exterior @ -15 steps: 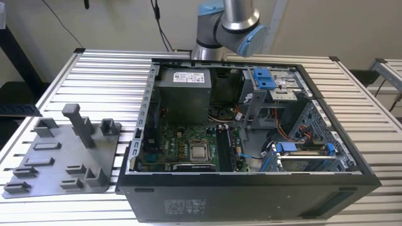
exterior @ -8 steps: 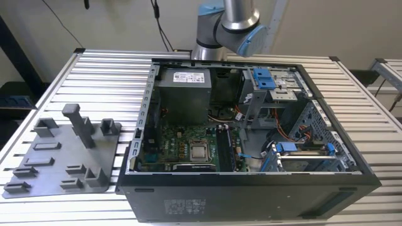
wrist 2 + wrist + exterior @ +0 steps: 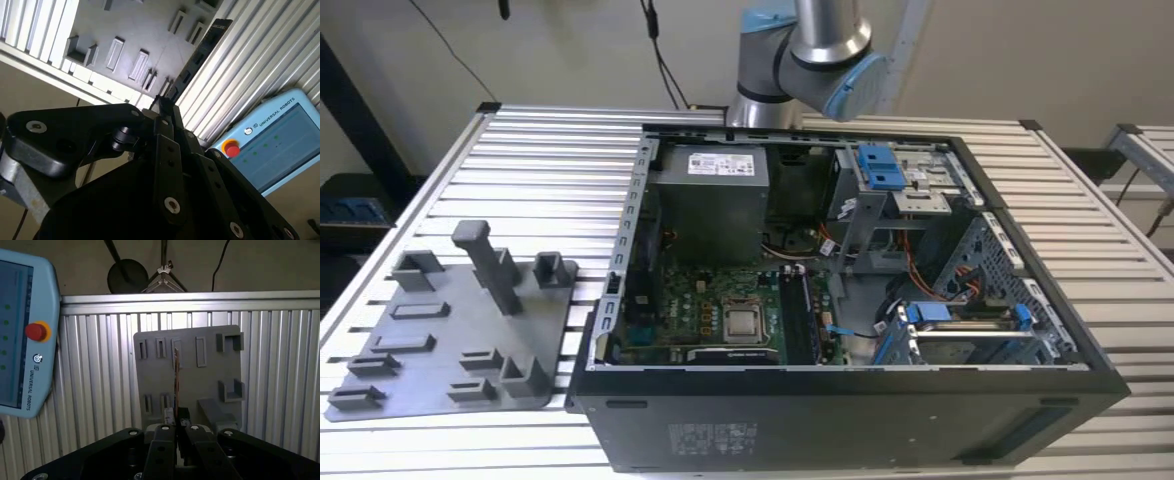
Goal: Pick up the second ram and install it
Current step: 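Pick up the second ram and move it above second insertion slot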
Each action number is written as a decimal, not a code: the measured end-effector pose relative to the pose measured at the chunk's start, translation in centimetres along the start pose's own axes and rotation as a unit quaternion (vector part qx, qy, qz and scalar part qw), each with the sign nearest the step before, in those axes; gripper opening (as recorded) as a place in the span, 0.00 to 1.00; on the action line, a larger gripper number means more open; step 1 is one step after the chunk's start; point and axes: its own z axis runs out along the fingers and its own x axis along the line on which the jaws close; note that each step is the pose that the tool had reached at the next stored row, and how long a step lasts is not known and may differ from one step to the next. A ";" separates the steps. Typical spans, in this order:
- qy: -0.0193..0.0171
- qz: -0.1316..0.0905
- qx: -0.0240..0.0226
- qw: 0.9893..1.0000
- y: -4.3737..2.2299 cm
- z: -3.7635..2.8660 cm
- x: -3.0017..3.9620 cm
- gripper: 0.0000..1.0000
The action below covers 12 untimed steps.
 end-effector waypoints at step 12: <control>0.000 0.000 -0.001 1.000 -2.51 0.09 -0.10 0.14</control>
